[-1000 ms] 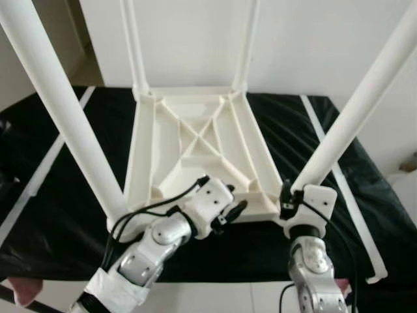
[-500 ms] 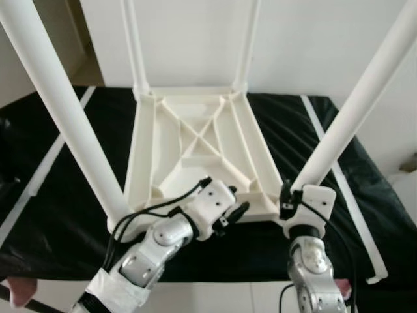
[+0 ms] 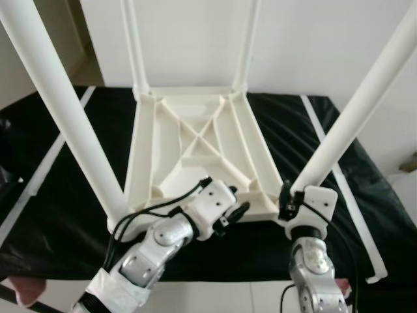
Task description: Building children table
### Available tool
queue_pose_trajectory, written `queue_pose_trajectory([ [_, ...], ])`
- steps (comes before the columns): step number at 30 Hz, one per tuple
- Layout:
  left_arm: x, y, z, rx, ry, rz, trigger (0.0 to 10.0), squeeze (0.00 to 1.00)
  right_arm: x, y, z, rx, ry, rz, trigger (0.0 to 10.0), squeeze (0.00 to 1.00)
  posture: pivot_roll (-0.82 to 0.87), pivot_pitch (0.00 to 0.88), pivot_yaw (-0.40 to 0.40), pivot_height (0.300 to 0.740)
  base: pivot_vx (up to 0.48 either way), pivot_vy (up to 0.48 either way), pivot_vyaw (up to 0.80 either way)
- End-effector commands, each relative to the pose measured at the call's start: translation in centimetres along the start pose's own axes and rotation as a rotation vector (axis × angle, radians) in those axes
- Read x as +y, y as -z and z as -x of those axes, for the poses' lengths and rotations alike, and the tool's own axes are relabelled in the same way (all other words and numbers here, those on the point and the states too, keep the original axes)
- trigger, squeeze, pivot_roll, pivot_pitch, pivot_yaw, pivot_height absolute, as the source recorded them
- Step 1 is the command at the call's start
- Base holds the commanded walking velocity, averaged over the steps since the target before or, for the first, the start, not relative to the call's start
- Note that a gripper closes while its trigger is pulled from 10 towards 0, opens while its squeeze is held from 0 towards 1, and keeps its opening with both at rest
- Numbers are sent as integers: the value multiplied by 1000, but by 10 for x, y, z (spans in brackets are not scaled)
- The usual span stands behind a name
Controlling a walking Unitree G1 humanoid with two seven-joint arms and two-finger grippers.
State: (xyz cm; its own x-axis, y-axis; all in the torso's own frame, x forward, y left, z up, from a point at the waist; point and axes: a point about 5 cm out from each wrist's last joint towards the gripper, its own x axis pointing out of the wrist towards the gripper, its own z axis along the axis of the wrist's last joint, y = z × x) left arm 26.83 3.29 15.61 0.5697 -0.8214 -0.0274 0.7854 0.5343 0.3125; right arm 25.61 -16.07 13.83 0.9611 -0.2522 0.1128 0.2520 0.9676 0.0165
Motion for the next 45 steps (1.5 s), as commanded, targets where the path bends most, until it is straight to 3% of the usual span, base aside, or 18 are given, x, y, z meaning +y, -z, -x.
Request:
queue_pose_trajectory([
  [1,-9,-1,0,-9,133,-3,10000,0,-2,7,2,34,6,3,10000,1000,-106,64,-27,740,0,0,0],
  [13,-8,-2,-1,-10,133,-7,10000,0,-9,2,-1,-5,-79,7,10000,1000,-113,61,-23,740,0,0,0],
  [14,-7,-2,-1,-10,133,-7,10000,0,-10,2,-2,-7,-98,7,10000,0,-113,60,-23,740,0,0,0],
  [21,-6,-3,-1,-13,132,-9,10000,0,-13,1,-6,-13,-215,-5,10000,0,-116,60,-21,740,0,0,0],
  [23,-6,-3,-1,-12,134,-11,10000,0,-15,2,-10,-12,-315,11,10000,0,-115,62,-19,740,0,0,0],
  [35,-3,-3,-2,-10,129,-16,10000,0,-27,6,-22,14,-499,59,10000,0,-117,68,-10,740,0,0,0],
  [36,-3,-3,-2,-10,130,-17,10000,0,-28,6,-22,16,-538,75,4275,0,-117,70,-8,740,0,0,0],
  [38,-3,-3,-2,-10,130,-17,10000,0,-28,6,-22,16,-538,75,4275,0,-117,70,-8,740,0,0,0],
  [39,-3,-3,-2,-10,130,-17,10000,0,-29,6,-23,16,-547,84,3804,0,-116,72,-8,740,0,0,0],
  [40,-3,-3,-2,-10,130,-18,10000,0,-29,6,-24,16,-552,83,0,0,-115,73,-8,740,0,0,0],
  [45,-2,-4,-2,-11,128,-17,10000,0,-29,6,-23,14,-565,76,0,0,-113,79,-7,740,0,0,0],
])
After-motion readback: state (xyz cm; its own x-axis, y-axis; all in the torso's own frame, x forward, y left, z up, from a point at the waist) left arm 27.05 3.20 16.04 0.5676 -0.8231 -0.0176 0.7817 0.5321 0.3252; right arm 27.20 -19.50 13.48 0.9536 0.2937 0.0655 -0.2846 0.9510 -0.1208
